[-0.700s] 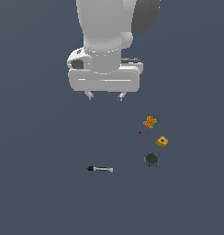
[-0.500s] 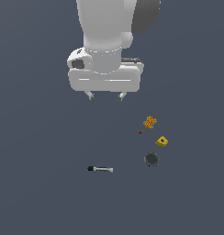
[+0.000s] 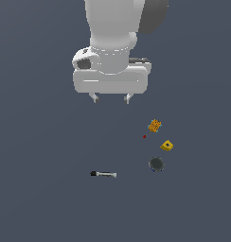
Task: Pick up a designated object from a clutter of objects.
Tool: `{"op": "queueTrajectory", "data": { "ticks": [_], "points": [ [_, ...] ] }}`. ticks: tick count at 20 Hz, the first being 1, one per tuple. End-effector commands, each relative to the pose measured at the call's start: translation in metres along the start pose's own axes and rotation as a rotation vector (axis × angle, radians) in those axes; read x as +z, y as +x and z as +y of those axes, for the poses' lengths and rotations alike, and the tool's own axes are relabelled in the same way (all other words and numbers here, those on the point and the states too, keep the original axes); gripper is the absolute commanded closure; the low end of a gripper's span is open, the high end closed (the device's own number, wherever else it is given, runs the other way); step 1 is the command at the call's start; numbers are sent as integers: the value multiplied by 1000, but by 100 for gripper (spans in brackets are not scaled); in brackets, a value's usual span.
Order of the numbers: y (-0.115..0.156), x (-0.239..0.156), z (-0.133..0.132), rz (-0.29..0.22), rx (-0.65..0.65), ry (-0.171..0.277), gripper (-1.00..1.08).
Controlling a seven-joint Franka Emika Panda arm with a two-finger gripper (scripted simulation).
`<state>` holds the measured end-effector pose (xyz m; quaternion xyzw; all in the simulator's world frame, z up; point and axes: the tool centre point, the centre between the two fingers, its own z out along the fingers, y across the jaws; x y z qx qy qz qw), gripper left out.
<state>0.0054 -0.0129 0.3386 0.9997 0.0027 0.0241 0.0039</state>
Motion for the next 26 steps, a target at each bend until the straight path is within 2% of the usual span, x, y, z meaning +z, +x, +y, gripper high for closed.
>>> {"op": "queueTrajectory", "data": {
  "ticks": [1, 13, 26],
  "points": [
    [0, 1, 0, 0, 1, 0, -92],
    [1, 28, -23, -4, 63, -7, -92],
    [-9, 100, -83, -12, 222, -20, -92]
  ]
}}
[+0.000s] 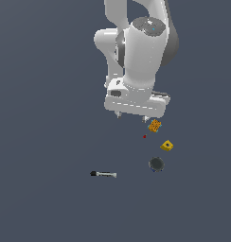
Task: Pick up a designated object from a clutter of objects.
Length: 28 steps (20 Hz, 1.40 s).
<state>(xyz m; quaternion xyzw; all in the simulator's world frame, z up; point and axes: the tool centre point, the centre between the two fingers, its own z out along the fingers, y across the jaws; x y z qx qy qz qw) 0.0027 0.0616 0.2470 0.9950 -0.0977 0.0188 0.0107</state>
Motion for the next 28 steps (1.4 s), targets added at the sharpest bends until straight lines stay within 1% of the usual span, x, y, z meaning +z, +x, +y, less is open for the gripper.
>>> {"op": "queueTrajectory", "data": {
  "ticks": [1, 9, 17, 23, 28],
  "points": [
    [-6, 15, -13, -1, 35, -2, -92],
    [-32, 61, -50, -7, 141, -4, -92],
    [-66, 105, -85, -15, 246, -2, -92],
    [-96, 135, -107, -24, 323, 2, -92],
    [-117, 154, -121, -32, 374, 5, -92]
  ]
}}
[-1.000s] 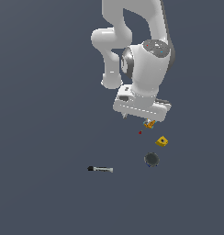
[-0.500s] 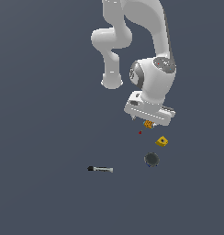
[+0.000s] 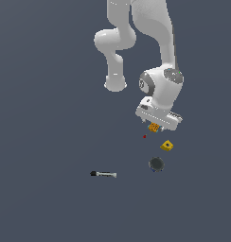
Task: Pick up a designated object from a clutter of objects.
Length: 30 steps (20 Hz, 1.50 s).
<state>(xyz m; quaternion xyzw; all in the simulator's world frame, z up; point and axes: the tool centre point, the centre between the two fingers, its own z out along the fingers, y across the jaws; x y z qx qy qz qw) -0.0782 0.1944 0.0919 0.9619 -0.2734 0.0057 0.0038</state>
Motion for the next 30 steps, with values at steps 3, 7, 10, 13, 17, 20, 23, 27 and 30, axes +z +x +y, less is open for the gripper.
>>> {"op": "queueTrajectory", "data": {
  "ticks": [3, 7, 10, 13, 17, 20, 23, 27, 30],
  "points": [
    [-18, 14, -3, -6, 39, 2, -92],
    [-29, 22, -4, -11, 61, 3, -92],
    [-33, 25, -5, -12, 70, 4, -92],
    [-35, 26, -5, -13, 72, 4, -92],
    [-34, 28, -5, -13, 70, 3, -92],
    [-35, 35, -5, -13, 70, 3, -92],
    [-35, 47, -4, -13, 71, 3, -92],
    [-36, 64, -4, -13, 71, 3, -92],
    [-36, 72, -4, -13, 72, 3, -92]
  ]
}}
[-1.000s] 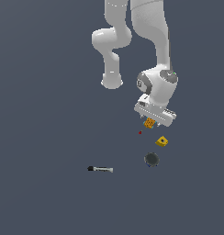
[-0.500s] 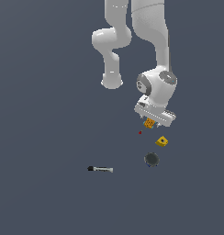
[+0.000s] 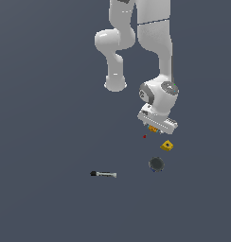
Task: Pick up a designated object from a clutter of objects.
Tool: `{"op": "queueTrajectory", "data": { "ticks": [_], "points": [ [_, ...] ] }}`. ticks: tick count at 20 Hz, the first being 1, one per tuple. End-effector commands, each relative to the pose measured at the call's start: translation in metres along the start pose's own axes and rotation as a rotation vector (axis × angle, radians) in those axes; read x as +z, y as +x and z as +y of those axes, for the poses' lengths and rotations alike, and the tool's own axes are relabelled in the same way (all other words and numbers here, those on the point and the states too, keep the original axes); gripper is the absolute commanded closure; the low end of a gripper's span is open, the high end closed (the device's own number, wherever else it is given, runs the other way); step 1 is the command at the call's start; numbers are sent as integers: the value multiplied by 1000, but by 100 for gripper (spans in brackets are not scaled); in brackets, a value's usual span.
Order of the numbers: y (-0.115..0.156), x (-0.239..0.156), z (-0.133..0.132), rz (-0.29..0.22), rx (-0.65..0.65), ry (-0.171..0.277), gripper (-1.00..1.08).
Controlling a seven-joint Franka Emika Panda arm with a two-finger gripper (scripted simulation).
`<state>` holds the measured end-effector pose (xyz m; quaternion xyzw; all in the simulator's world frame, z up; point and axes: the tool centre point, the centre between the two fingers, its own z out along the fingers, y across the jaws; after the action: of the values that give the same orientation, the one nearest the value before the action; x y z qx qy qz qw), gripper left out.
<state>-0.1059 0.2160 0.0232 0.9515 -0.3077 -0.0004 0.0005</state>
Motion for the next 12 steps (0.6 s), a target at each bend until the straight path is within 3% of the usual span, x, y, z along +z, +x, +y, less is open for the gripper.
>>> {"op": "queueTrajectory", "data": {
  "ticks": [1, 4, 5, 12],
  "points": [
    [0, 6, 0, 1, 0, 1, -92],
    [0, 8, 0, 1, 0, 1, -92],
    [0, 8, 0, 1, 0, 1, 108],
    [0, 8, 0, 1, 0, 1, 108]
  ]
}}
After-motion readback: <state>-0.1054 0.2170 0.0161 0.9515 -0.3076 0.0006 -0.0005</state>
